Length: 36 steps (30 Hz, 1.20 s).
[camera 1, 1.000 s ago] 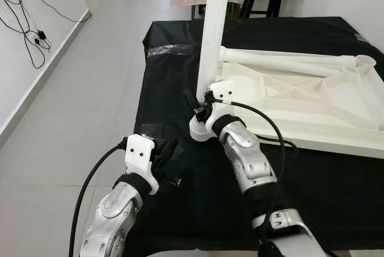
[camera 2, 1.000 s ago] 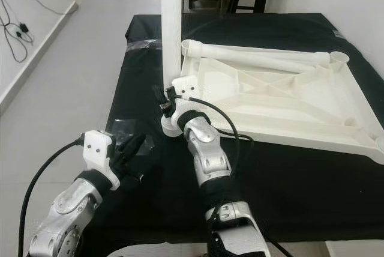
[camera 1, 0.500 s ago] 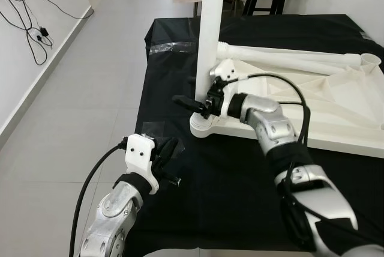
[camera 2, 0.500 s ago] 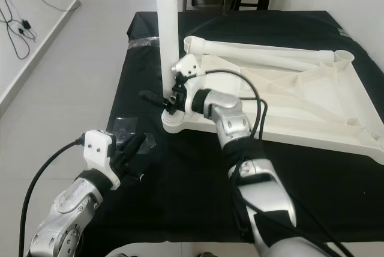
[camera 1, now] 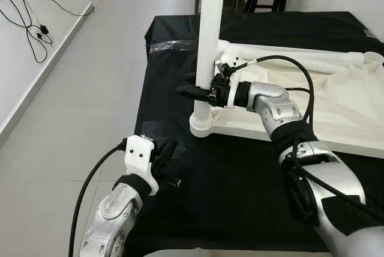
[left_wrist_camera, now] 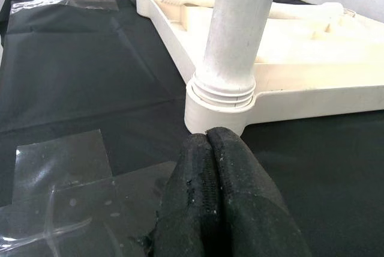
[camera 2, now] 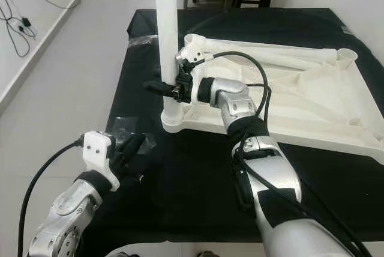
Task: Building children table
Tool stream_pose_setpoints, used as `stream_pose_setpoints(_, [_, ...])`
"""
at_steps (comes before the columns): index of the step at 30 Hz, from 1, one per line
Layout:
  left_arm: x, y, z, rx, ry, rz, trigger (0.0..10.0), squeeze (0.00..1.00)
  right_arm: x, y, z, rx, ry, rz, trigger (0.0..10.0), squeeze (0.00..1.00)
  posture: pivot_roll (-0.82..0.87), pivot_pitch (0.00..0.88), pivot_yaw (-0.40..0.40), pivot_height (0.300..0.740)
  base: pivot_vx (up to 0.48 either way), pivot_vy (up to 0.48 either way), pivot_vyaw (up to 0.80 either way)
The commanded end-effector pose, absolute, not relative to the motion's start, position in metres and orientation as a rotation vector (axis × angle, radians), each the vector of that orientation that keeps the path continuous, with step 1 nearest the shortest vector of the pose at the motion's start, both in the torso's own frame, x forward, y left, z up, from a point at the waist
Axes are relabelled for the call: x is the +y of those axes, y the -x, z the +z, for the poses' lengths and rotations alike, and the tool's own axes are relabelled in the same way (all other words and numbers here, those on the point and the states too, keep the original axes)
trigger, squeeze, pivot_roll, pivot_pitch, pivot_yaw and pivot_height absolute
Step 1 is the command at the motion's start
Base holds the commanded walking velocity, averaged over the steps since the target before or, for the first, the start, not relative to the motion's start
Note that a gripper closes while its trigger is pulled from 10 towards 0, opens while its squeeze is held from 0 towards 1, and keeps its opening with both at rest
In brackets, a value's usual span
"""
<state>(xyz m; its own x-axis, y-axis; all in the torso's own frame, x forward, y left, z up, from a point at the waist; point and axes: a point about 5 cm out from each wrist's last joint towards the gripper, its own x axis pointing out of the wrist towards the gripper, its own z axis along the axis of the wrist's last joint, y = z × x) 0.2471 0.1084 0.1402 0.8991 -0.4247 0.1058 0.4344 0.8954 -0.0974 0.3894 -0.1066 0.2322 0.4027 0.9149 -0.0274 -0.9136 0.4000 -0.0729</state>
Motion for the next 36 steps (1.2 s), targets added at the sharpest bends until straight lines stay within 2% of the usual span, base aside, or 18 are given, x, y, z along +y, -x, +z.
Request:
stream_pose_setpoints(1, [0.109, -0.245, 0.138, -0.066, 0.125, -0.444, 10.0, 0.0, -0.102, -0.388, 0.222, 0.025, 0.041, 1.183, 0.0, 0.0, 0.05, 0.145, 0.003, 0.74, 0.0, 0.0, 0.0])
stream_pose_setpoints(6, [0.109, -0.246, 0.138, -0.067, 0.126, -0.443, 10.0, 0.0, -0.117, -0.391, 0.212, 0.035, 0.076, 1.055, 0.0, 0.0, 0.04, 0.143, -0.001, 0.74, 0.0, 0.0, 0.0])
stream_pose_setpoints(11, [0.11, -0.246, 0.139, -0.07, 0.127, -0.439, 10.0, 0.0, -0.124, -0.388, 0.181, 0.072, 0.046, 0.783, 0.0, 0.0, 0.03, 0.147, -0.004, 0.74, 0.0, 0.0, 0.0])
stream_pose_setpoints(12, [0.111, -0.247, 0.14, -0.072, 0.125, -0.437, 10.0, 0.0, -0.119, -0.369, 0.142, 0.117, -0.13, 0.392, 0.0, 0.0, 0.03, 0.151, 0.003, 0.74, 0.0, 0.0, 0.0])
stream_pose_setpoints(13, [0.111, -0.247, 0.14, -0.072, 0.125, -0.437, 10.0, 0.0, -0.119, -0.369, 0.142, 0.117, -0.13, 0.392, 0.0, 0.0, 0.03, 0.151, 0.003, 0.74, 0.0, 0.0, 0.0])
stream_pose_setpoints(15, [0.112, -0.248, 0.14, -0.072, 0.123, -0.436, 10.0, 0.0, -0.106, -0.334, 0.114, 0.2, -0.244, 0.256, 0.0, 0.0, 0.03, 0.154, 0.012, 0.74, 0.0, 0.0, 0.0])
stream_pose_setpoints(19, [0.113, -0.249, 0.139, -0.07, 0.12, -0.438, 10.0, 0.0, -0.093, -0.324, 0.119, 0.153, -0.179, 0.323, 0.0, 0.0, 0.02, 0.144, 0.013, 0.74, 0.0, 0.0, 0.0])
stream_pose_setpoints(24, [0.11, -0.25, 0.138, -0.07, 0.117, -0.444, 10.0, 0.0, -0.096, -0.346, 0.126, 0.18, -0.155, 0.32, 0.0, 0.0, 0.04, 0.139, -0.013, 0.74, 0.0, 0.0, 0.0])
stream_pose_setpoints(25, [0.11, -0.25, 0.139, -0.072, 0.113, -0.439, 10.0, 0.0, -0.099, -0.352, 0.128, 0.186, -0.124, 0.29, 8.2, 0.0, 0.04, 0.139, -0.015, 0.74, 0.0, 0.0, 0.0])
stream_pose_setpoints(26, [0.11, -0.25, 0.139, -0.072, 0.113, -0.439, 10.0, 0.0, -0.099, -0.352, 0.128, 0.186, -0.124, 0.29, 8.2, 0.0, 0.04, 0.139, -0.015, 0.74, 0.0, 0.0, 0.0])
stream_pose_setpoints(27, [0.111, -0.25, 0.139, -0.076, 0.112, -0.428, 10.0, 0.0, -0.099, -0.358, 0.135, 0.159, -0.119, 0.303, 10.0, 0.13, 0.05, 0.136, -0.02, 0.74, 0.0, 0.0, 0.0])
stream_pose_setpoints(28, [0.111, -0.25, 0.139, -0.078, 0.111, -0.421, 10.0, 0.0, -0.099, -0.359, 0.143, 0.143, -0.123, 0.292, 10.0, 1.0, 0.05, 0.134, -0.021, 0.74, 0.0, 0.0, 0.0])
stream_pose_setpoints(30, [0.111, -0.25, 0.139, -0.079, 0.111, -0.418, 10.0, 0.0, -0.096, -0.361, 0.153, 0.111, -0.153, 0.32, 10.0, 1.0, 0.05, 0.132, -0.023, 0.74, 0.0, 0.0, 0.0])
stream_pose_setpoints(32, [0.11, -0.25, 0.138, -0.077, 0.111, -0.422, 10.0, 0.0, -0.087, -0.364, 0.177, 0.033, -0.21, 0.483, 10.0, 1.0, 0.05, 0.128, -0.022, 0.74, 0.0, 0.0, 0.0])
stream_pose_setpoints(33, [0.11, -0.251, 0.138, -0.077, 0.111, -0.425, 10.0, 0.0, -0.082, -0.364, 0.187, 0.008, -0.226, 0.604, 10.0, 0.49, 0.05, 0.125, -0.021, 0.74, 0.0, 0.0, 0.0])
stream_pose_setpoints(34, [0.11, -0.251, 0.138, -0.077, 0.111, -0.425, 10.0, 0.0, -0.082, -0.364, 0.187, 0.008, -0.226, 0.604, 10.0, 0.49, 0.05, 0.125, -0.021, 0.74, 0.0, 0.0, 0.0])
stream_pose_setpoints(35, [0.11, -0.251, 0.138, -0.076, 0.111, -0.427, 10.0, 0.0, -0.079, -0.364, 0.194, -0.008, -0.236, 0.698, 10.0, 0.0, 0.05, 0.125, -0.021, 0.74, 0.0, 0.0, 0.0])
stream_pose_setpoints(36, [0.11, -0.251, 0.137, -0.075, 0.112, -0.428, 10.0, 0.0, -0.077, -0.363, 0.2, -0.028, -0.224, 0.78, 10.0, 0.0, 0.05, 0.118, -0.02, 0.74, 0.0, 0.0, 0.0])
